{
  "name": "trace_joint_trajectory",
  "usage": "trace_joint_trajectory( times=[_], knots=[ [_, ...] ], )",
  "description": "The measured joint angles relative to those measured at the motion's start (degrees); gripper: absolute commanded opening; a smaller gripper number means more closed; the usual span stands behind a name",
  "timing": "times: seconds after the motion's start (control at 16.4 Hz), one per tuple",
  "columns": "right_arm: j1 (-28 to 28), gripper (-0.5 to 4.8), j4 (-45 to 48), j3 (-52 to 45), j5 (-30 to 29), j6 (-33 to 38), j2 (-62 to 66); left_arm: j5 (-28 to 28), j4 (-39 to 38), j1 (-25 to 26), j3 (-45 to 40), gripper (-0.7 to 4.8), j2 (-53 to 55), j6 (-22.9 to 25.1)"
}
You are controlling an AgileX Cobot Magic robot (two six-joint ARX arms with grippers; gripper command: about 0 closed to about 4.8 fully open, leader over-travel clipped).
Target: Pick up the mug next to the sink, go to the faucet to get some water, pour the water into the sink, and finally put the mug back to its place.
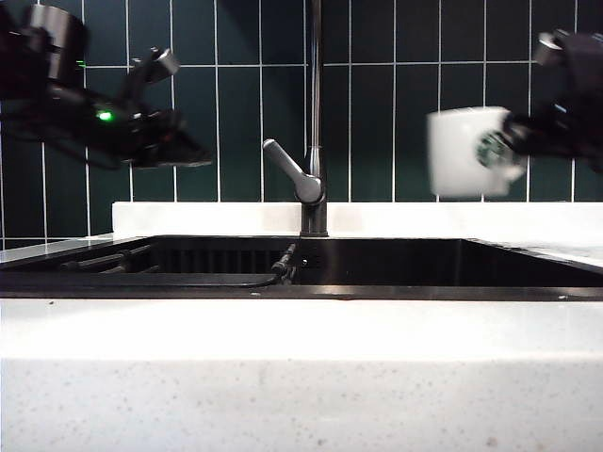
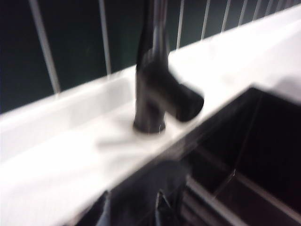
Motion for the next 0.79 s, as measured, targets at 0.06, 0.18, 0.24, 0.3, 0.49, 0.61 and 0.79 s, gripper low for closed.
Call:
trace_joint_trajectory(
  times=[0.06,0.18,0.24,0.3,0.49,0.61,0.79],
  knots=[
    [1.2,-0.01,-2.2,1.8,-0.4,0.0,0.0,1.2,-0.1,0.0,2.2,1.21,1.4,-1.0],
    [4.2,-0.01,-7.3,5.5,-0.9,0.0,0.0,3.7,-0.2,0.0,6.7,1.22,4.4,-2.6],
    [5.5,-0.01,-9.9,7.5,-1.2,0.0,0.1,4.7,-0.2,0.1,8.7,1.27,5.6,-3.3],
    [6.7,-0.01,-11.5,9.0,-1.4,0.0,0.1,5.7,-0.2,0.0,10.3,1.34,6.5,-3.8],
    [9.2,-0.01,-14.0,13.2,-1.4,0.0,0.1,9.7,-0.1,0.0,15.3,1.55,9.2,-5.8],
    [10.3,-0.01,-15.3,15.7,-1.4,0.0,0.1,10.9,-0.3,0.0,17.9,1.56,11.1,-7.0],
    [12.4,-0.01,-20.4,19.5,-2.2,0.0,0.1,12.3,-1.0,0.0,21.8,1.57,14.3,-8.4]
  ],
)
